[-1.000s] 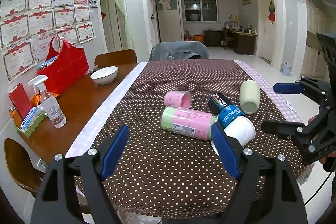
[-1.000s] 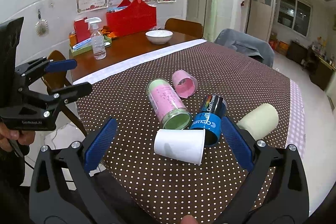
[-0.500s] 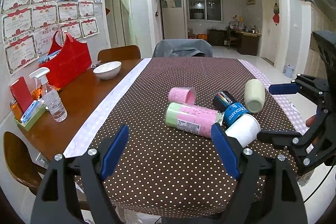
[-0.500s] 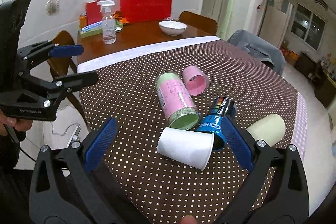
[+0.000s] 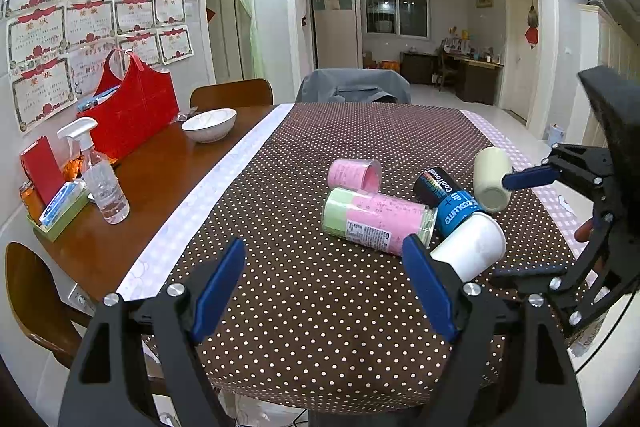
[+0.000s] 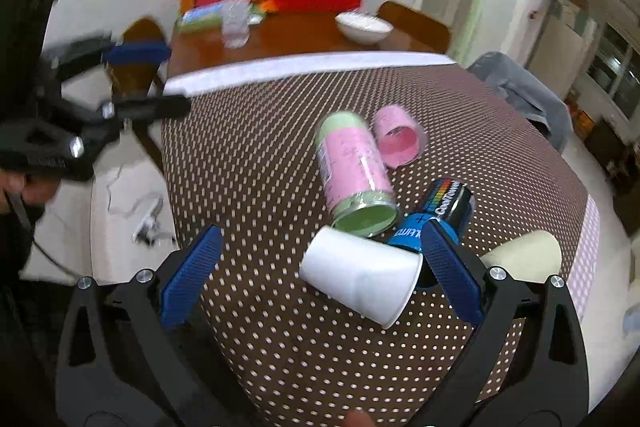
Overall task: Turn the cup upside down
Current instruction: 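Close the right gripper on the white cup's body and lift it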
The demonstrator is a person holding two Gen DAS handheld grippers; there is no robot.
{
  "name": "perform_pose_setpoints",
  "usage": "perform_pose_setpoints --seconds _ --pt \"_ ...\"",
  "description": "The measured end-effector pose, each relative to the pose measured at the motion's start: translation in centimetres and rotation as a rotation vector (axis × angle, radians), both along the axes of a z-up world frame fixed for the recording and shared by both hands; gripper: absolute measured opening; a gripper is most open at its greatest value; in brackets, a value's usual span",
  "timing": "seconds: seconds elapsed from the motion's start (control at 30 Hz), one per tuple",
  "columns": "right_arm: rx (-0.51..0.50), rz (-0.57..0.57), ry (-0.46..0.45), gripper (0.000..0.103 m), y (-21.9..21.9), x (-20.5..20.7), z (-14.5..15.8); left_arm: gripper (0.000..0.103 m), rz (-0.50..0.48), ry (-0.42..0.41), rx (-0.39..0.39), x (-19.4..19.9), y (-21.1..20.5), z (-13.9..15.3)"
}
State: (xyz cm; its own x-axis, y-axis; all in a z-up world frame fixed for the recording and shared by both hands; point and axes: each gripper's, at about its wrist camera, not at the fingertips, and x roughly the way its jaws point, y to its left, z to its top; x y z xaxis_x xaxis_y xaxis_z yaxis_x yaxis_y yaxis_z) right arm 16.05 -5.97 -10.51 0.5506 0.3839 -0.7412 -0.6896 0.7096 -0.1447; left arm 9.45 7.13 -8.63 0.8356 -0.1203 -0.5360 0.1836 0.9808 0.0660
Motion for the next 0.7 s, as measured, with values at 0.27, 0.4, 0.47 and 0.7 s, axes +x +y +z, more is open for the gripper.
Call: perform_pose_setpoints --seconds 0.27,0.4,0.47,0.7 --pt "-0.155 0.116 0.058 0.097 0.3 1.8 -2.4 0.079 -0.002 0.016 0.003 0.3 -0.3 -0.5" --pt "-0.201 0.159 0.077 0.097 0.8 2.6 -3.1 0.079 -0.003 0.024 0.003 0.5 -0.3 -0.8" --pt "-0.236 0.184 0.087 0.097 1.1 3.0 -3.5 0.079 -0.001 0.028 0.000 0.6 -0.2 -0.9" --pt "-0.330 0.242 0.124 0.092 2.2 3.8 -5.0 0.079 -0.009 0.042 0.001 0.7 -0.5 -1.3"
